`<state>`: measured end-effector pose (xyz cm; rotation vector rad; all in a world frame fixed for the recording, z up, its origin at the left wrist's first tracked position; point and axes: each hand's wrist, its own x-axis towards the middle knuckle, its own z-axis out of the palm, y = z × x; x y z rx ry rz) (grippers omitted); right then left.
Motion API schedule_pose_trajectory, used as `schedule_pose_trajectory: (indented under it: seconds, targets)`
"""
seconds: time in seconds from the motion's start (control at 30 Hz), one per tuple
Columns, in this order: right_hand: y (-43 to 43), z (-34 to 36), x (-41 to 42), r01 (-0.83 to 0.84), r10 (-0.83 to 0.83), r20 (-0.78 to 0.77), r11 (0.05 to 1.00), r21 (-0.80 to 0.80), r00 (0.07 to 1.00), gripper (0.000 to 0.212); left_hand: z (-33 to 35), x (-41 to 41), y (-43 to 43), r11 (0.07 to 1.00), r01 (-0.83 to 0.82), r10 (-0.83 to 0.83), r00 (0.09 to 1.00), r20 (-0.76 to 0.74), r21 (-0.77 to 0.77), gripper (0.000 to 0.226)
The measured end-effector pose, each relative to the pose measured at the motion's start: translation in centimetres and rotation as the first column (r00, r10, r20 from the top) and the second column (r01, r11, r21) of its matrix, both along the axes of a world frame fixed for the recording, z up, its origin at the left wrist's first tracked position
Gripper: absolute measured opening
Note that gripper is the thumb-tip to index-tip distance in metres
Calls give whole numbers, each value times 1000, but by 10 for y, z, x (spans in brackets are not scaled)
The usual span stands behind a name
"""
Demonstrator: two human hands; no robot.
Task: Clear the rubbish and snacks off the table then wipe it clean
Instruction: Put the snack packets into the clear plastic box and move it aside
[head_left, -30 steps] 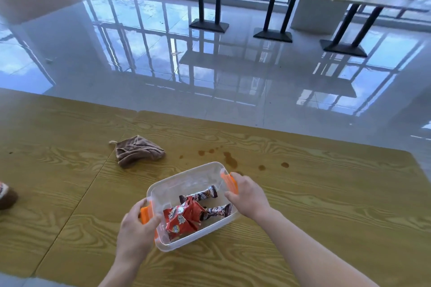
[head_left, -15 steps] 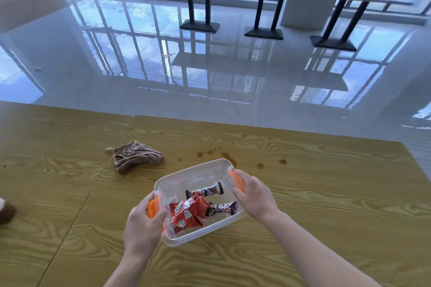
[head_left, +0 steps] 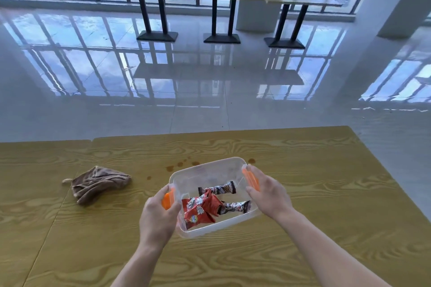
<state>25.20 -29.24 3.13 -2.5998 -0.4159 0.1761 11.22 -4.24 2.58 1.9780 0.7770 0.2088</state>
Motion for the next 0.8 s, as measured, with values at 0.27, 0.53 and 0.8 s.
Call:
schedule_pose_trajectory:
  seconds: [0.27,0.53,0.8]
  targets:
    - [-62,4,46,91,-91,17,996,-8,996,66,8,68,-53,994,108,-107,994,30,-18,38]
    - [-139,5,117,142,-142,29,990,-6,989,65,9,156,-125,988,157,-157,986,48,-4,33]
    - [-217,-3,191,208,-208,4,977,-47,978,58,3,246,-196,981,196,-196,980,30,8,28]
